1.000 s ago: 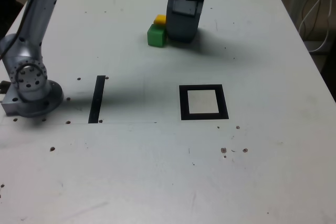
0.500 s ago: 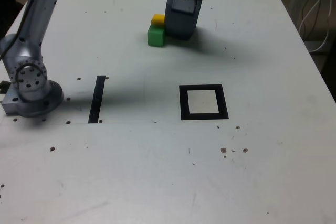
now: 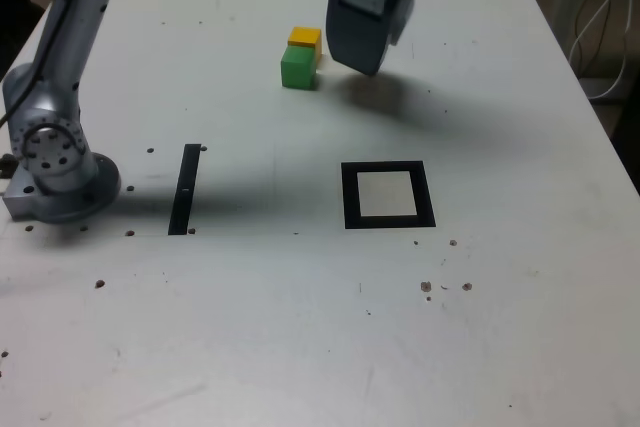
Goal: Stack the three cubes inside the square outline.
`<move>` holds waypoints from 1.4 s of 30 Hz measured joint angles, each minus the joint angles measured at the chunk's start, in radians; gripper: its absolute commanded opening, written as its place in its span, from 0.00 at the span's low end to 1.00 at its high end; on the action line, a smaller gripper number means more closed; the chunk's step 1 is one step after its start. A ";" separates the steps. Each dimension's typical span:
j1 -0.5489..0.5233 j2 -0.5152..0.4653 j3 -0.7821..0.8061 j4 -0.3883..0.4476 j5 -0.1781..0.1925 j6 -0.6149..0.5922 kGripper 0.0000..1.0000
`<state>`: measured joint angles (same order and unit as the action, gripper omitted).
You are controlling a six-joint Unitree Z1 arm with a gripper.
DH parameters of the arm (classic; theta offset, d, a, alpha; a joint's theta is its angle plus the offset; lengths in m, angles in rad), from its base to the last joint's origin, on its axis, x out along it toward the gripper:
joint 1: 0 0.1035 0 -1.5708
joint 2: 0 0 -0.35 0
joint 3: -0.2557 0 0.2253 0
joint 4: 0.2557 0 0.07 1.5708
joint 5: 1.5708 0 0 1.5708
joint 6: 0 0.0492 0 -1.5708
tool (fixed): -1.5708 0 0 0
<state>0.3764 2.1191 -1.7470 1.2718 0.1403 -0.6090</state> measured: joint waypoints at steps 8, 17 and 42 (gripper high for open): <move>-0.165 -0.046 -0.045 0.114 -0.022 0.177 0.27; -0.372 -0.078 -0.040 0.131 -0.013 0.307 0.25; -0.526 -0.044 0.178 -0.098 -0.063 0.457 0.25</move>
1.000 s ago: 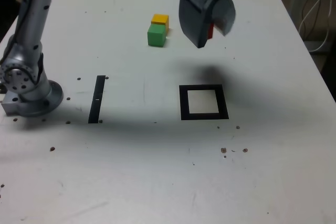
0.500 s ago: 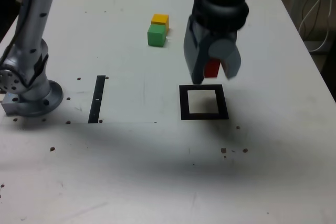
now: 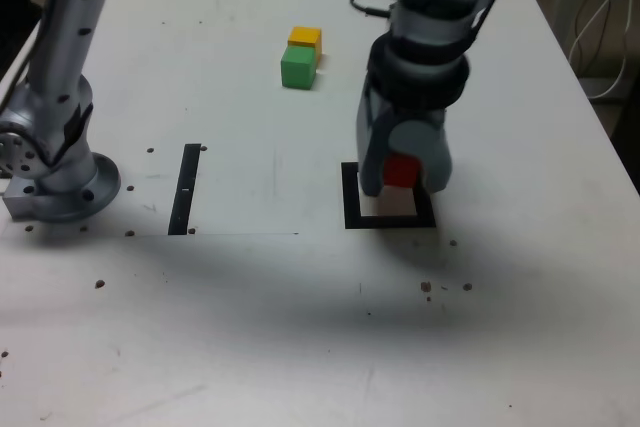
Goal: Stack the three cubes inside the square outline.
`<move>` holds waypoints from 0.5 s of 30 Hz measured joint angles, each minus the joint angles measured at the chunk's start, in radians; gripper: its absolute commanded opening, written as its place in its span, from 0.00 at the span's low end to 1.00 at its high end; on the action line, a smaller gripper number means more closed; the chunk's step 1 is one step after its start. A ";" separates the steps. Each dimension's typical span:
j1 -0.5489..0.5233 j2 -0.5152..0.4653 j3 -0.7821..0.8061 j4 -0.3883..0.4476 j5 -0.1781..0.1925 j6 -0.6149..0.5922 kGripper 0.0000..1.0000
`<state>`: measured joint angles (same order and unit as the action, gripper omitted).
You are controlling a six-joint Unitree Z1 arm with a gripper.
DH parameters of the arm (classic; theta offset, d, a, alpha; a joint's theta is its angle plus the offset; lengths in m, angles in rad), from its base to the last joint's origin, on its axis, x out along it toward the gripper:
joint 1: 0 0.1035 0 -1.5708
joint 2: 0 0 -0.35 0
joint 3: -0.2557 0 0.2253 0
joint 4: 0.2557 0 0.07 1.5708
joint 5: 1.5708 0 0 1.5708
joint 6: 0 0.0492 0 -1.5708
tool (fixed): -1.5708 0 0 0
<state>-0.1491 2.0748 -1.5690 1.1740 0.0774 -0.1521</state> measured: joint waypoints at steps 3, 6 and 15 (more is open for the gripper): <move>0.000 -0.017 0.065 -0.065 -0.003 0.000 0.25; 0.001 -0.030 0.110 -0.093 -0.003 -0.001 0.25; 0.006 -0.066 0.134 -0.105 -0.002 -0.018 0.25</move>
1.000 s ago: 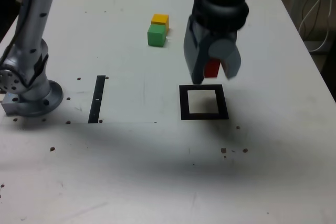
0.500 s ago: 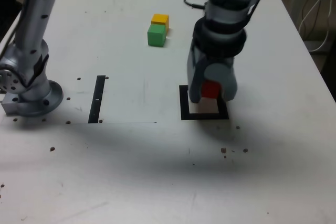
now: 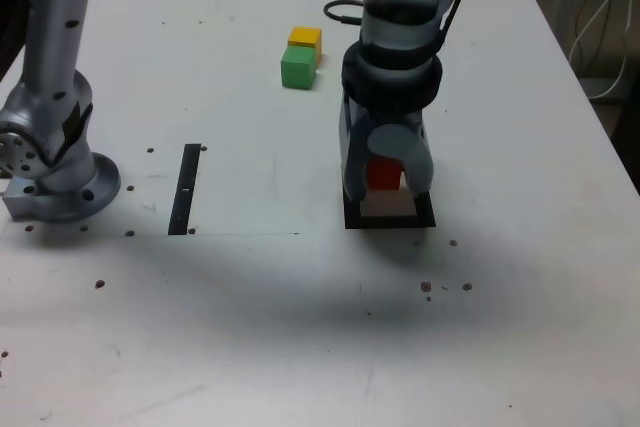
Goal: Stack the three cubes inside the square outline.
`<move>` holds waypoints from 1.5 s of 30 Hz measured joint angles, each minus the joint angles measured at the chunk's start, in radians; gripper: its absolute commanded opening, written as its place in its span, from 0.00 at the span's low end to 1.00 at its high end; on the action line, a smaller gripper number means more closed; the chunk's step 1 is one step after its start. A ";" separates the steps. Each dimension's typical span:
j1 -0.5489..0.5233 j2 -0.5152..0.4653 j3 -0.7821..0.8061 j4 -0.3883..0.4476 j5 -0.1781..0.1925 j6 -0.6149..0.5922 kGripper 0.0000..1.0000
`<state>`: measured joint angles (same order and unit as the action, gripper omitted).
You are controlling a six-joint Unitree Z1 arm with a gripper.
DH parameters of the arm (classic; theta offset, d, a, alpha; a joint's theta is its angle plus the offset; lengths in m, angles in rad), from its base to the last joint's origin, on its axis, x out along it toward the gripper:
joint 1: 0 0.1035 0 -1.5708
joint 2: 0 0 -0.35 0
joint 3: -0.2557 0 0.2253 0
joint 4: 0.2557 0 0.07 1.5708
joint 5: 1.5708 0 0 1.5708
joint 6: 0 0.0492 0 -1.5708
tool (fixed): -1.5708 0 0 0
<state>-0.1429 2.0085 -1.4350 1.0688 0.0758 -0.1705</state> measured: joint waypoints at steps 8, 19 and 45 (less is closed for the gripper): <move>0.000 0.000 0.039 -0.079 0.004 -0.006 0.26; 0.000 0.004 0.071 -0.109 0.041 -0.029 0.45; 0.034 -0.095 0.040 0.074 0.105 0.095 1.00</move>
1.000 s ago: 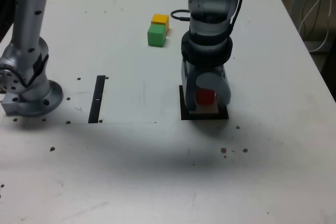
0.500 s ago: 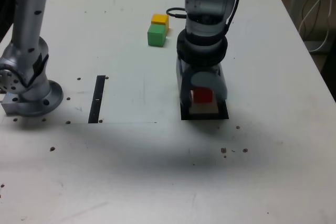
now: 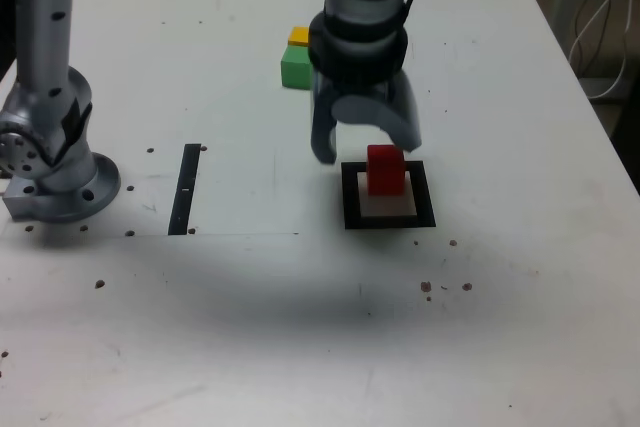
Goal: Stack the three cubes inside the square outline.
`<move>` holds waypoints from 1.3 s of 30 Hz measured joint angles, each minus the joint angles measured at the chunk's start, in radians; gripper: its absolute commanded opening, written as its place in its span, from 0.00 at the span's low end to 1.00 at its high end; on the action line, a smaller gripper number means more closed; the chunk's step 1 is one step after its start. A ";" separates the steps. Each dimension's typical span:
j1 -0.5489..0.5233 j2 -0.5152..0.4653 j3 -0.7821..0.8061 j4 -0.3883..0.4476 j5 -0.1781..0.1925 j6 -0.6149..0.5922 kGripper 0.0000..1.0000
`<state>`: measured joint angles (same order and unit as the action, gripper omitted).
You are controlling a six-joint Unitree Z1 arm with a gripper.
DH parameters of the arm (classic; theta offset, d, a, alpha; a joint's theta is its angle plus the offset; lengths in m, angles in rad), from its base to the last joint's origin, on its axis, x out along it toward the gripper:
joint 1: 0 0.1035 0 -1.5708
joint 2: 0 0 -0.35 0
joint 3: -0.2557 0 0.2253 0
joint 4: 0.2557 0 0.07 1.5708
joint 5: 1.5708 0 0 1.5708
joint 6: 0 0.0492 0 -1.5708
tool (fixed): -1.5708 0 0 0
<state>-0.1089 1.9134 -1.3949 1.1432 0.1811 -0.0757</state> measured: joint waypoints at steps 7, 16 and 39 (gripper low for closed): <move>0.096 0.003 -0.050 0.118 0.031 0.235 1.00; 0.342 -0.022 -0.084 0.142 0.113 0.457 1.00; 0.726 0.208 -0.245 0.129 0.256 0.721 1.00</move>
<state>0.6169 2.1217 -1.6401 1.2727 0.4375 0.6456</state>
